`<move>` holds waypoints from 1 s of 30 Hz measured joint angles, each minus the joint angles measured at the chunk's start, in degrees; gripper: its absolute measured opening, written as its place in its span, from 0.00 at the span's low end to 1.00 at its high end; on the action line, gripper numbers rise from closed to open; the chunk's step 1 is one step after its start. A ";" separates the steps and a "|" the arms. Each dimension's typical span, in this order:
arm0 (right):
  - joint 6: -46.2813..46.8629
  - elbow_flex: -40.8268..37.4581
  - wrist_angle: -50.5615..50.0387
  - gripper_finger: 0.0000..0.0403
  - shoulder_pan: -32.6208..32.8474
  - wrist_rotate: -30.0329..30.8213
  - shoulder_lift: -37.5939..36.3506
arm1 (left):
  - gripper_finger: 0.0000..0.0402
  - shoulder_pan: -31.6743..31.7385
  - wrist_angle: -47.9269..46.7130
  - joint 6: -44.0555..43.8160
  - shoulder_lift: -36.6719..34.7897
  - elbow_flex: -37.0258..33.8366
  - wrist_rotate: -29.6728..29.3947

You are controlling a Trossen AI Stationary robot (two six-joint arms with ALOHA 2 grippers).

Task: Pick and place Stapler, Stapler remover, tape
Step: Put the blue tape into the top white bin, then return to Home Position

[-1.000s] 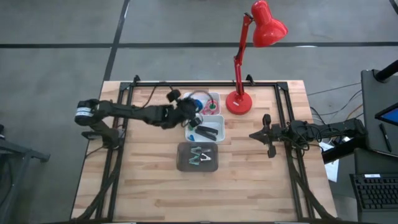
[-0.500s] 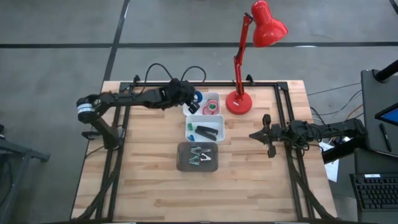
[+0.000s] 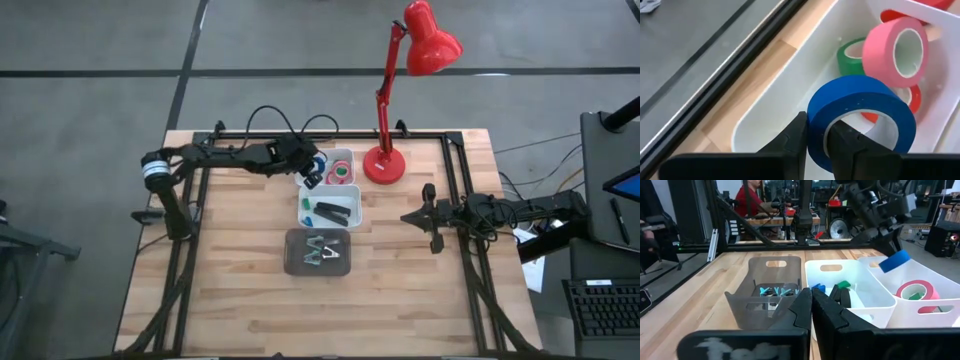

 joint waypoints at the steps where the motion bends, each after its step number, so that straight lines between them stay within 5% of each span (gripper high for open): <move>1: 0.03 0.00 0.01 0.02 0.00 0.00 0.00 | 0.17 0.00 0.03 0.02 0.26 0.00 0.02; 12: 0.00 0.00 0.00 0.02 0.02 -0.01 0.00 | 0.26 0.07 -0.49 0.59 1.06 0.02 -4.71; 22: 0.02 -0.01 0.01 0.02 0.01 -0.02 0.00 | 0.44 -0.09 -0.48 1.62 -0.13 0.02 -4.67; 30: 0.05 0.00 0.00 0.02 0.00 0.00 0.00 | 0.41 -3.60 -2.77 0.84 -4.60 -0.03 3.52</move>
